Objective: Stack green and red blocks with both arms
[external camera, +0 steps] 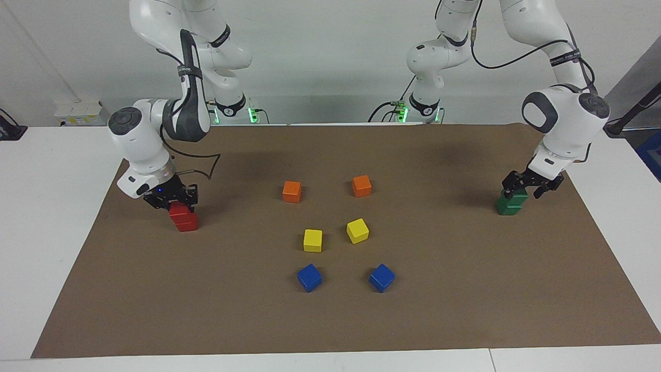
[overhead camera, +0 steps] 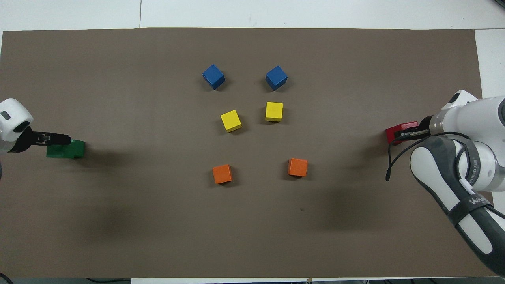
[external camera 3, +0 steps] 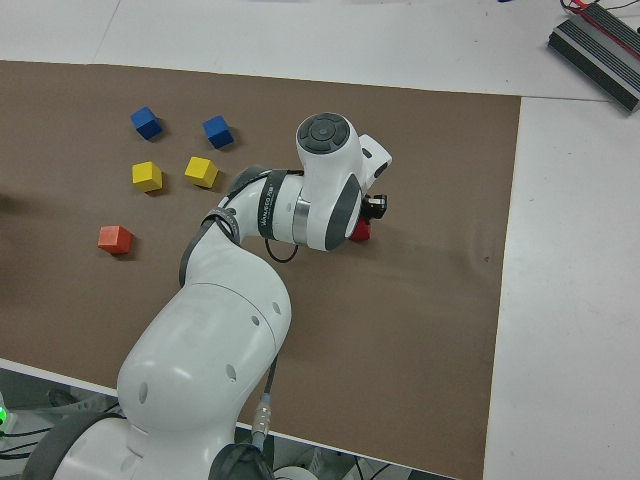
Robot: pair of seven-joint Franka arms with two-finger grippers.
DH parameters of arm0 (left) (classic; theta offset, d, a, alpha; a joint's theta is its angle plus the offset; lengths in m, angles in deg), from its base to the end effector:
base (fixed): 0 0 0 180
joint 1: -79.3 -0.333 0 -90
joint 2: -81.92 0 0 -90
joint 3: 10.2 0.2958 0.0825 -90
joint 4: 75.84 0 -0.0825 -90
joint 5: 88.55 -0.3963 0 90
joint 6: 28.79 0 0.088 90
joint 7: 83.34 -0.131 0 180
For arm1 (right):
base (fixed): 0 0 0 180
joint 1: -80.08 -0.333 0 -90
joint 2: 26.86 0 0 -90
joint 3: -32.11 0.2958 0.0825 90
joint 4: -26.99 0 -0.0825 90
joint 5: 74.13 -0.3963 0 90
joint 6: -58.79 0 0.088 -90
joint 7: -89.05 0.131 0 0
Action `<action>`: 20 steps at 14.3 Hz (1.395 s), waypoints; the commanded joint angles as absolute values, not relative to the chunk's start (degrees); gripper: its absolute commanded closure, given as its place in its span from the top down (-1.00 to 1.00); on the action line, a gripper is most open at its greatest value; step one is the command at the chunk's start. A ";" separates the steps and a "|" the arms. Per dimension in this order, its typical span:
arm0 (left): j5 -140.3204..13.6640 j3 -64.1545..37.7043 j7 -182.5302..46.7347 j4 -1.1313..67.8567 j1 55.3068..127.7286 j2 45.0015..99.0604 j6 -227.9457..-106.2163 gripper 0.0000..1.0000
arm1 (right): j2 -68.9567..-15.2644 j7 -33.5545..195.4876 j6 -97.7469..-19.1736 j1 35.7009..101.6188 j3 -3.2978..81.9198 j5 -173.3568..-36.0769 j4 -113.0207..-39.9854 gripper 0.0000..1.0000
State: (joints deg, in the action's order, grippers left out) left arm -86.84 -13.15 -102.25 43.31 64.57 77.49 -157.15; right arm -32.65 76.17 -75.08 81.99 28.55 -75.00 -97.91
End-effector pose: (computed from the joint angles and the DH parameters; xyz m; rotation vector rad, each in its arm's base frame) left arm 0.5676 0.1171 0.3480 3.1291 -0.1669 0.1379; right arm 0.5588 -0.0530 0.2973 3.1308 0.1874 0.0875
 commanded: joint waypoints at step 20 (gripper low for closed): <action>-88.11 -14.42 -90.02 14.25 69.80 81.65 -114.93 1.00 | -32.39 76.66 -78.59 82.81 28.95 -75.01 -99.05 -0.71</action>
State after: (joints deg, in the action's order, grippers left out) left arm -87.29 -14.96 -91.83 15.92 68.29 82.56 -117.90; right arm -32.66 76.17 -77.25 82.08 28.53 -75.00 -98.35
